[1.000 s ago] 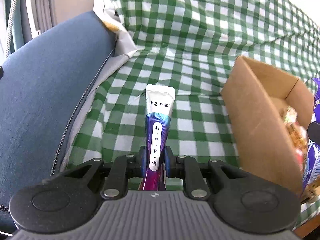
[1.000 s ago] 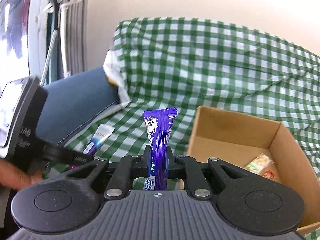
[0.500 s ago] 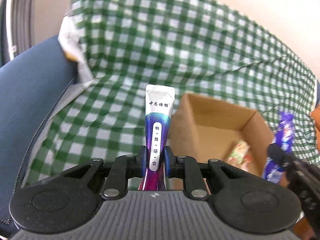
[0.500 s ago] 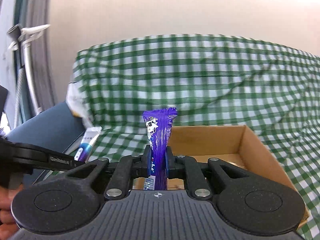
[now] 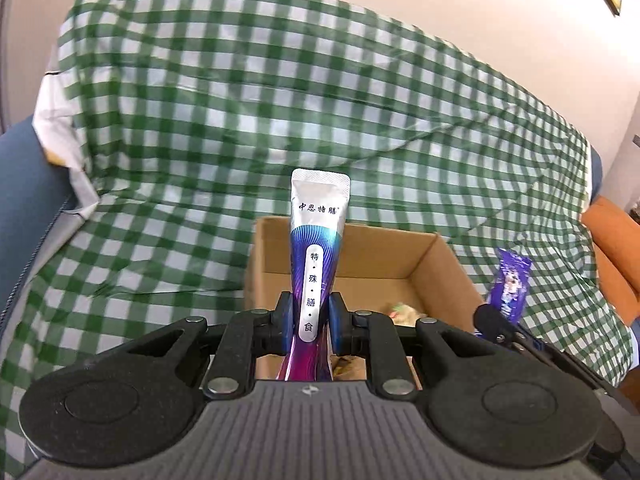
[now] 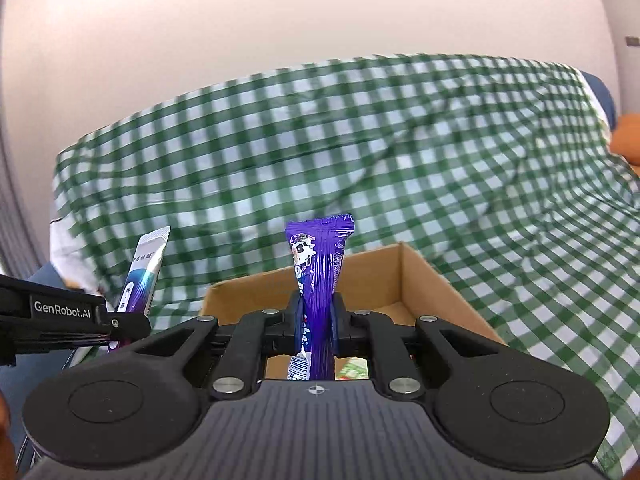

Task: Organize snacks
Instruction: 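Lift the tube packet and purple candy bar and carry them over the box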

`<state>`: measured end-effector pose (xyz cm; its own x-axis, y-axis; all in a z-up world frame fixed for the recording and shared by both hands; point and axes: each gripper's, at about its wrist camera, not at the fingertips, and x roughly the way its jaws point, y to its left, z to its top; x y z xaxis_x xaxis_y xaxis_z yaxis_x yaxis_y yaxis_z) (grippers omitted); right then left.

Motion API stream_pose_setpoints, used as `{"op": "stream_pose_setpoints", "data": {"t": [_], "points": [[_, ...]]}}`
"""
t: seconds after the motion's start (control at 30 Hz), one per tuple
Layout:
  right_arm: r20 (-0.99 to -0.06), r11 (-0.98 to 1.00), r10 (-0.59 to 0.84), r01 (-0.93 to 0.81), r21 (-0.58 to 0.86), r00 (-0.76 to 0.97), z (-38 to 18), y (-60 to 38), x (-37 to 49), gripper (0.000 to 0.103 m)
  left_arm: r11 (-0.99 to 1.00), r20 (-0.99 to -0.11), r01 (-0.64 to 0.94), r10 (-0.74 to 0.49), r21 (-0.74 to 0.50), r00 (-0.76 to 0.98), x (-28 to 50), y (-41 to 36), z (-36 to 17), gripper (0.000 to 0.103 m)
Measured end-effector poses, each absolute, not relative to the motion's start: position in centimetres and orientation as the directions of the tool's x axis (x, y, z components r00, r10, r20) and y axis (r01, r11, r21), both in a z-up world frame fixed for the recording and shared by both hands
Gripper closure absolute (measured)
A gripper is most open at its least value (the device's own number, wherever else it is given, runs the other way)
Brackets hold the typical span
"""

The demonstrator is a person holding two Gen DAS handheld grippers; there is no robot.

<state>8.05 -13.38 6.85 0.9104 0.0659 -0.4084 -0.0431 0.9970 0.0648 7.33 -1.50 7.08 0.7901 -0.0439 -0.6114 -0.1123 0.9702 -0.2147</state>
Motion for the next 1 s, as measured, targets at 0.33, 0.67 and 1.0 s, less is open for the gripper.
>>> {"op": "stream_pose_setpoints", "data": {"t": [0.33, 0.67, 1.0], "points": [[-0.401, 0.996, 0.045, -0.011, 0.088, 0.915, 6.9, -15.2, 8.4, 0.09, 0.974, -0.616, -0.079, -0.07, -0.211, 0.784, 8.1, -3.8, 6.6, 0.084], [-0.398, 0.994, 0.01, 0.033, 0.1, 0.917, 7.1, -16.3, 8.7, 0.09, 0.976, -0.612, -0.067, -0.075, -0.206, 0.787, 8.2, -4.6, 7.0, 0.084], [-0.386, 0.995, -0.002, 0.038, 0.087, 0.923, 7.3, -16.3, 8.6, 0.09, 0.98, -0.595, -0.064, -0.063, -0.189, 0.801, 9.2, -4.9, 7.7, 0.084]]}}
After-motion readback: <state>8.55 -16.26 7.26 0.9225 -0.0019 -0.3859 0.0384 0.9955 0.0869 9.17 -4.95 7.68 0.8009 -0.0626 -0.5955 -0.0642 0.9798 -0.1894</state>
